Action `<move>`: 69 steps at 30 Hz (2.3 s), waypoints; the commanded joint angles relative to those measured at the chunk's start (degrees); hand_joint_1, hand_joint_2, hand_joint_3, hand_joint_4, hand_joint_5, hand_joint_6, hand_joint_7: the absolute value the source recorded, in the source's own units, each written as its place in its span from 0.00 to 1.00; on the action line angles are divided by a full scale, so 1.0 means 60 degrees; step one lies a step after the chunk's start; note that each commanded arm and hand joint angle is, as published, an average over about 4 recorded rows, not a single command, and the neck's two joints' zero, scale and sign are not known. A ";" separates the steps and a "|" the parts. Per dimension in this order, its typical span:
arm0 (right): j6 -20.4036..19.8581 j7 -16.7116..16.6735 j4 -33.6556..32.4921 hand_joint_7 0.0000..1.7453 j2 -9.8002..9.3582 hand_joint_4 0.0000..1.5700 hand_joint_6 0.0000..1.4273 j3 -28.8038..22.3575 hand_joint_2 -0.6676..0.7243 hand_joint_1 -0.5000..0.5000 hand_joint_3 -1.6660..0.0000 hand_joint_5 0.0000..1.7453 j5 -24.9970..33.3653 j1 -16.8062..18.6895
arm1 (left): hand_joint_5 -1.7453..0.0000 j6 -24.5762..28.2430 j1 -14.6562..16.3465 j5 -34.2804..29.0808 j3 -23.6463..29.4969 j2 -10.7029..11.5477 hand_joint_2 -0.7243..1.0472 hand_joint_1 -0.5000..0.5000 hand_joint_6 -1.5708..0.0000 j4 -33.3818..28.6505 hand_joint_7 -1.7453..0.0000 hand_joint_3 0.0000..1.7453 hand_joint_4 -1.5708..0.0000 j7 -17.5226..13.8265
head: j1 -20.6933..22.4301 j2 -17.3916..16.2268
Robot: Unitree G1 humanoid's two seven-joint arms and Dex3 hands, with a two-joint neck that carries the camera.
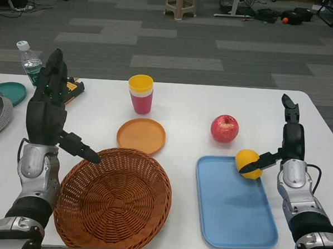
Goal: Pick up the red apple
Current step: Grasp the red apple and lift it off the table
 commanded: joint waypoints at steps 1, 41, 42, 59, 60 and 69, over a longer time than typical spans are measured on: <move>-0.2383 -0.0109 0.0804 0.19 -0.0242 0.02 0.00 0.2147 0.73 0.17 1.00 0.00 0.2299 -0.0203 | 1.00 -0.1129 -0.0867 -0.3106 -0.2943 -0.0035 0.63 0.00 0.76 0.0929 1.00 0.05 0.98 0.2386 | -0.0303 0.2837; -0.1988 0.0404 0.1167 0.20 -0.0220 0.00 0.00 0.3126 0.67 0.04 1.00 0.00 0.2028 -0.1641 | 1.00 -0.0963 0.0068 -0.2905 -0.3143 0.0046 0.01 0.00 0.80 0.1969 1.00 0.05 1.00 0.2073 | -0.2389 -0.1097; -0.1922 0.0385 0.1321 0.20 -0.0165 0.00 0.00 0.3177 0.66 0.04 0.99 0.00 0.1911 -0.1820 | 1.00 -0.0963 0.0061 -0.2891 -0.3154 0.0049 0.00 0.00 0.80 0.2053 1.00 0.05 1.00 0.2062 | -0.2438 -0.1097; -0.0212 -0.0413 0.6064 0.20 0.1296 0.00 0.00 0.4437 0.64 0.04 0.99 0.00 0.0922 -0.4937 | 1.00 -0.0890 -0.0294 -0.2836 -0.3733 0.0053 0.03 0.00 0.80 0.2698 1.00 0.05 1.00 0.1952 | -0.3264 -0.0961; -0.0094 -0.0501 0.6133 0.20 0.1321 0.00 0.00 0.4437 0.64 0.04 0.98 0.00 0.0809 -0.4977 | 1.00 -0.0890 -0.0305 -0.2840 -0.3762 0.0053 0.01 0.00 0.80 0.2705 1.00 0.05 1.00 0.1949 | -0.3227 -0.0965; 0.1894 -0.1545 0.5379 0.17 0.1362 0.00 0.00 0.4430 0.48 0.04 0.95 0.00 -0.1817 -0.5091 | 1.00 -0.0890 -0.0393 -0.2891 -0.3905 0.0016 0.00 0.00 0.78 0.2855 1.00 0.05 1.00 0.1941 | -0.3214 -0.1033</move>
